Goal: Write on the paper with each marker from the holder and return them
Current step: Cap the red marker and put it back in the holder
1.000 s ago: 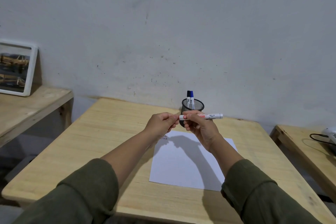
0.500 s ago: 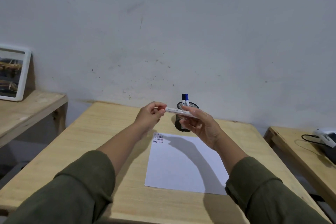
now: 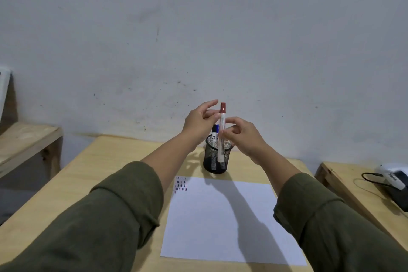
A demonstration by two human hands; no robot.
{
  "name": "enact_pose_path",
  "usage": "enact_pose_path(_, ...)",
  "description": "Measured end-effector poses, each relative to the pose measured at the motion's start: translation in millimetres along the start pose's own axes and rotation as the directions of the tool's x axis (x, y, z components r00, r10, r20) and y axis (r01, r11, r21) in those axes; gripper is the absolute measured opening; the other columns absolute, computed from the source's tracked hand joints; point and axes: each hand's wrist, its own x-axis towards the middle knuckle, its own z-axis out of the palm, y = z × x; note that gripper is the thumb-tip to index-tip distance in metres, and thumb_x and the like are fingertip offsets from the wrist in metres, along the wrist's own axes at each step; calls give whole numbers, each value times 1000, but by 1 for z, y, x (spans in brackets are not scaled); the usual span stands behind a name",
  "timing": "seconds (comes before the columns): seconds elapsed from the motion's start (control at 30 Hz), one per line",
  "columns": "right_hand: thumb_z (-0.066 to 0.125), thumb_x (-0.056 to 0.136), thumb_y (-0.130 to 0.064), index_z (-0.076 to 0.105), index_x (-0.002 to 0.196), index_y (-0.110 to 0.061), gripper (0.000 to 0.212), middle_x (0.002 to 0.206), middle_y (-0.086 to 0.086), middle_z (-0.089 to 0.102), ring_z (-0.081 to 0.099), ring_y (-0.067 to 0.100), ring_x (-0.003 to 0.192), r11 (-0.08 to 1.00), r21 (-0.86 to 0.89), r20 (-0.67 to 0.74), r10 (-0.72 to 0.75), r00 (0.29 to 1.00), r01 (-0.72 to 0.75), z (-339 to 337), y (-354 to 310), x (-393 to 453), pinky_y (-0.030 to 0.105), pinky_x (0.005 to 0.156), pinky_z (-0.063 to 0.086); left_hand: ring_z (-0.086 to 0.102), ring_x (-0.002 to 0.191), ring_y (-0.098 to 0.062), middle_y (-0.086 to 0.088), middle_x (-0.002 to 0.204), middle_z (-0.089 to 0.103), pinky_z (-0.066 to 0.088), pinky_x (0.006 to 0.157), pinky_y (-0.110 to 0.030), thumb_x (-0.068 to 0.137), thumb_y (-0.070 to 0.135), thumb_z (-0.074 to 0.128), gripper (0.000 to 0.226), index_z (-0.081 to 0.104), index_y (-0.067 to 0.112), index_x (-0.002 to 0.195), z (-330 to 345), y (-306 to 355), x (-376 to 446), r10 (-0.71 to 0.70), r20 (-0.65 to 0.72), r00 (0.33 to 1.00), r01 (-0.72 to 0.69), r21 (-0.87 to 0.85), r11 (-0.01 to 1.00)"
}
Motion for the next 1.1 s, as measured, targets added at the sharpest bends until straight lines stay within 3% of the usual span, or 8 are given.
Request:
enact_pose_path(0.1,61,84,-16,62,105,-21,21,77,2,67,61,19,78,998,-69,-125,-22,992,13,-5,6,20,31,69,45,57,112,-14,2,120,63,38,94,-21,89,21,57,41,50,24,130,2,-18,6,-79,-85,993,89,117,989)
enact_pose_path(0.23,57,87,-19,60,107,-15,21,87,2,64,57,17,81,981,-194,-264,-39,964,-13,-8,10,40,23,63,39,50,124,-19,-2,136,54,38,103,-31,88,30,58,47,47,21,133,1,-46,7,-144,-64,988,157,360,920)
enact_pose_path(0.43,55,89,-25,57,113,-12,27,93,6,66,53,20,88,931,-352,-303,-20,953,-92,6,32,60,25,72,34,38,136,-20,0,146,43,31,112,-36,87,39,57,58,39,21,139,3,-67,11,-203,-3,979,181,463,868)
enact_pose_path(0.6,55,88,-34,63,105,-12,29,103,13,68,51,30,111,872,-444,-341,50,939,-207,16,58,68,33,76,38,34,138,-20,-1,150,38,27,113,-33,88,40,55,61,36,18,142,5,-75,13,-209,31,977,164,514,842)
enact_pose_path(0.8,56,88,-36,66,116,-14,38,114,12,67,43,30,123,850,-442,-356,126,926,-286,22,69,67,39,94,42,33,139,-21,-3,150,38,26,112,-31,89,38,54,59,36,20,142,5,-85,13,-229,56,972,163,543,824)
enact_pose_path(0.87,56,87,-38,67,116,-16,38,114,12,68,46,31,121,845,-435,-367,148,918,-310,24,75,67,41,94,45,33,139,-22,-4,149,39,26,110,-30,89,39,53,57,37,21,141,6,-87,12,-236,57,970,168,543,823)
enact_pose_path(1.0,56,85,-36,72,106,-20,31,99,13,71,59,33,104,856,-392,-375,185,908,-337,26,83,65,34,81,47,35,138,-21,-5,149,40,28,109,-29,89,39,54,57,37,23,141,7,-89,13,-253,59,966,187,518,835)
enact_pose_path(1.1,56,87,-33,69,114,-22,32,104,9,72,62,30,102,875,-357,-369,189,910,-326,25,84,63,29,76,43,36,137,-21,-4,148,41,29,109,-31,89,39,54,57,37,24,141,7,-91,13,-271,49,961,213,493,844)
